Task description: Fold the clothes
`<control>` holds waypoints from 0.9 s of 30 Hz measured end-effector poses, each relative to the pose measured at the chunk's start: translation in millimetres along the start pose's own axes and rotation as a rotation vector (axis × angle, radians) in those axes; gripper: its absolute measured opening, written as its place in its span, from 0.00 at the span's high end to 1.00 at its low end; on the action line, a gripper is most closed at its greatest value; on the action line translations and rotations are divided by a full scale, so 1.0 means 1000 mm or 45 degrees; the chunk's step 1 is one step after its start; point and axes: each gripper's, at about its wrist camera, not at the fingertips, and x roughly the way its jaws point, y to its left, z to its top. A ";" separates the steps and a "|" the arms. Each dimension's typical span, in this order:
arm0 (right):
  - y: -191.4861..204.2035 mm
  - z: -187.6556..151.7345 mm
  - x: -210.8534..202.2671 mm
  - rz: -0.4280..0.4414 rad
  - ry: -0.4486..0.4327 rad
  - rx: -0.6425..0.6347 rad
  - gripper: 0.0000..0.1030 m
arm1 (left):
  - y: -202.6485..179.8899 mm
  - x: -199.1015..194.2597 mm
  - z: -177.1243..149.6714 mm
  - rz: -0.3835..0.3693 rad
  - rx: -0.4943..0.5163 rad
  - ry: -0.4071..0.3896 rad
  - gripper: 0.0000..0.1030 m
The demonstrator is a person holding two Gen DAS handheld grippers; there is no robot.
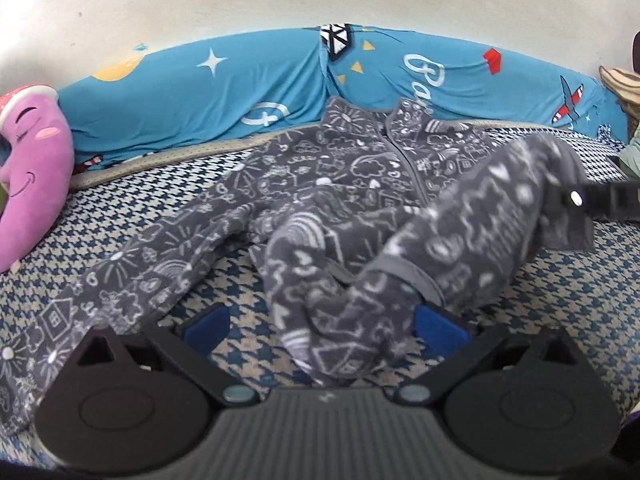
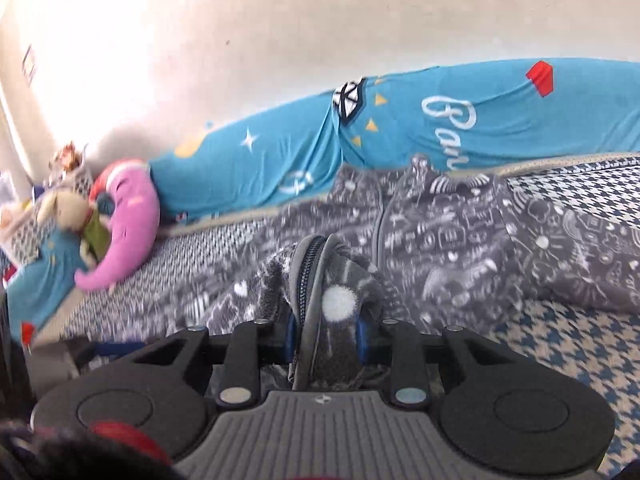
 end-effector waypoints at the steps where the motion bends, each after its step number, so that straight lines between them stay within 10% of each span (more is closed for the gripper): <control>1: -0.001 0.004 0.003 0.002 -0.011 0.019 0.72 | -0.002 0.003 0.001 -0.011 -0.005 0.002 0.00; 27: -0.043 0.047 0.005 0.029 -0.102 0.137 0.64 | 0.016 0.085 0.078 0.135 -0.379 -0.040 0.00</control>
